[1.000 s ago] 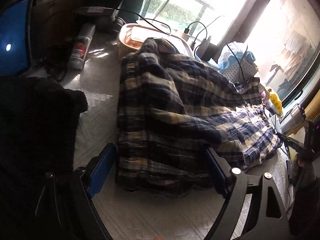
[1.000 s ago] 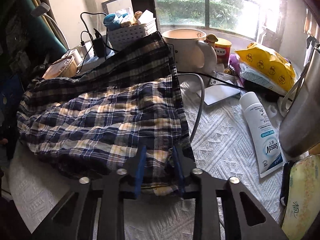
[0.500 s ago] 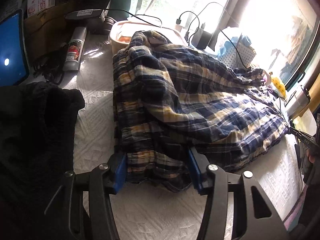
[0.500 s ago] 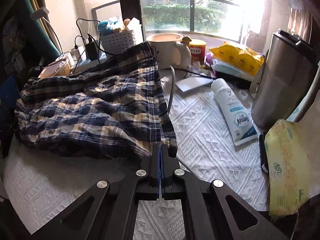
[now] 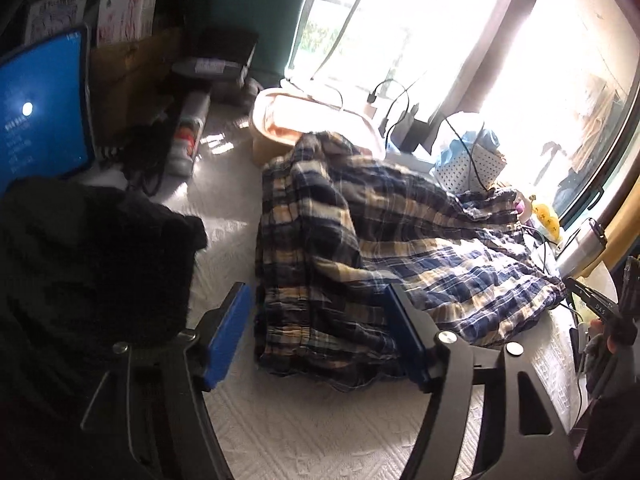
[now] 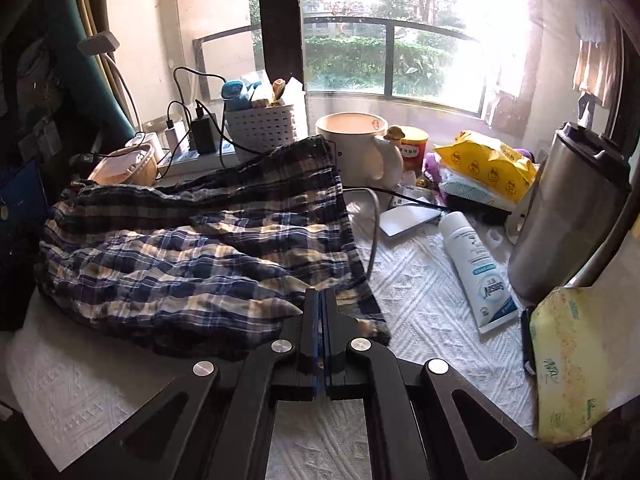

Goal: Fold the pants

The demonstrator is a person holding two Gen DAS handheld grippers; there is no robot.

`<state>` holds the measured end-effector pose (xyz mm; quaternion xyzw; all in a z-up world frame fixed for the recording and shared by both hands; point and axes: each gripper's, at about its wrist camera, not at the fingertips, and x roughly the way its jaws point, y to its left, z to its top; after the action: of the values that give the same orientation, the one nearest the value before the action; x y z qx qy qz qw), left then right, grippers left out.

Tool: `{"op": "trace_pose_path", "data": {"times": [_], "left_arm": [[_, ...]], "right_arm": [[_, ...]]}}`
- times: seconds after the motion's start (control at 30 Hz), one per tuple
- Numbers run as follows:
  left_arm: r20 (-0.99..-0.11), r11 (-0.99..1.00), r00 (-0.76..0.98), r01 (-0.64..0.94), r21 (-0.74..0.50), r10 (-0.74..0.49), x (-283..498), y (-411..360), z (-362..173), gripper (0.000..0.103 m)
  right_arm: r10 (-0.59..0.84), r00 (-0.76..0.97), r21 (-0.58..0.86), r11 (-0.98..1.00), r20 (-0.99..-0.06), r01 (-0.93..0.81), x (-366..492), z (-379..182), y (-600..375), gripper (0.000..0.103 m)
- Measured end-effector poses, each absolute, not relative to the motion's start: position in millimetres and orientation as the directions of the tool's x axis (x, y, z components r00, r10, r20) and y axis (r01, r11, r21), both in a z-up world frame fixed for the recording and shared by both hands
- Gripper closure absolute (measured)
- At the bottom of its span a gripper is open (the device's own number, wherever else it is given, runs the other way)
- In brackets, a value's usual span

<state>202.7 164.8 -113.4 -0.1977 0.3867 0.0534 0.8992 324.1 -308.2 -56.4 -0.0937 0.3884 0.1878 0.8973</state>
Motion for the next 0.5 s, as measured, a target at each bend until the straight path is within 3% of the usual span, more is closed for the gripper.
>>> {"op": "trace_pose_path", "data": {"times": [0.5], "left_arm": [[-0.722,0.945,0.691,-0.205,-0.256,-0.046,233.1,152.7,-118.9,0.034]], "right_arm": [[0.182,0.649,-0.009,0.96,-0.738,-0.279,314.1,-68.0,-311.2,0.099]]}}
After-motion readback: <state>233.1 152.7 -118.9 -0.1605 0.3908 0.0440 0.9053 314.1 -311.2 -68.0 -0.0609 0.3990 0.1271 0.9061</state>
